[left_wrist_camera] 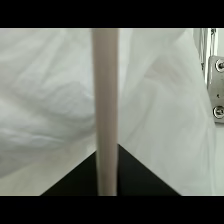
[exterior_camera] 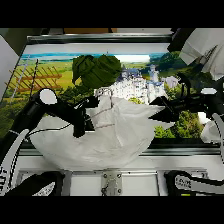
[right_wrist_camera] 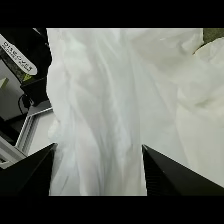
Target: Fold the clothes and pants, and hang the long-sleeved shirts on hangers.
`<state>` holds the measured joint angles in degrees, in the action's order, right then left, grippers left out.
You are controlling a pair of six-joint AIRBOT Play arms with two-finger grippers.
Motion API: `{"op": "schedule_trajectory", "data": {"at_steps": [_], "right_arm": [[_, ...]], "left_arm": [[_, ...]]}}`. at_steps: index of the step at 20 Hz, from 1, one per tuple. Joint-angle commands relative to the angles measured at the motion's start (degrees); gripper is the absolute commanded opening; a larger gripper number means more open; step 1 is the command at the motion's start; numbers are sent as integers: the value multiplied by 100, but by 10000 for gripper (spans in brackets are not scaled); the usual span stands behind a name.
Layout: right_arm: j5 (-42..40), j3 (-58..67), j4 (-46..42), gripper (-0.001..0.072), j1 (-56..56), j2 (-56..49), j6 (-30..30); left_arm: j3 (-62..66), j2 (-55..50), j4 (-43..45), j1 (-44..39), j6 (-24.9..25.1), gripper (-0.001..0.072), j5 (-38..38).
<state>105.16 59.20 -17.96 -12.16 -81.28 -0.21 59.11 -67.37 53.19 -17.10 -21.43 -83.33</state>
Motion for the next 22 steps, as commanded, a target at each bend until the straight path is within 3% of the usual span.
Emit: {"op": "schedule_trajectory", "data": {"at_steps": [1, 15, 16, 17, 18, 22], "right_arm": [[20, -4, 17, 592, 46, -13, 20], [20, -4, 20, 581, 35, -13, 17], [-17, -4, 22, 546, 35, -13, 17], [-11, -4, 17, 318, 35, -13, 17], [-13, -4, 20, 7, 35, -13, 24], [-13, -4, 17, 20, 35, -22, 20]], "left_arm": [[4, 0, -76, -4, 0, 14, 46], [7, 0, -72, -4, 0, 14, 46], [7, 0, -72, -4, 0, 14, 46], [7, 0, -72, -4, 0, 14, 46], [7, 0, -72, -4, 0, 14, 48], [7, 0, -70, -4, 0, 14, 98]]}}
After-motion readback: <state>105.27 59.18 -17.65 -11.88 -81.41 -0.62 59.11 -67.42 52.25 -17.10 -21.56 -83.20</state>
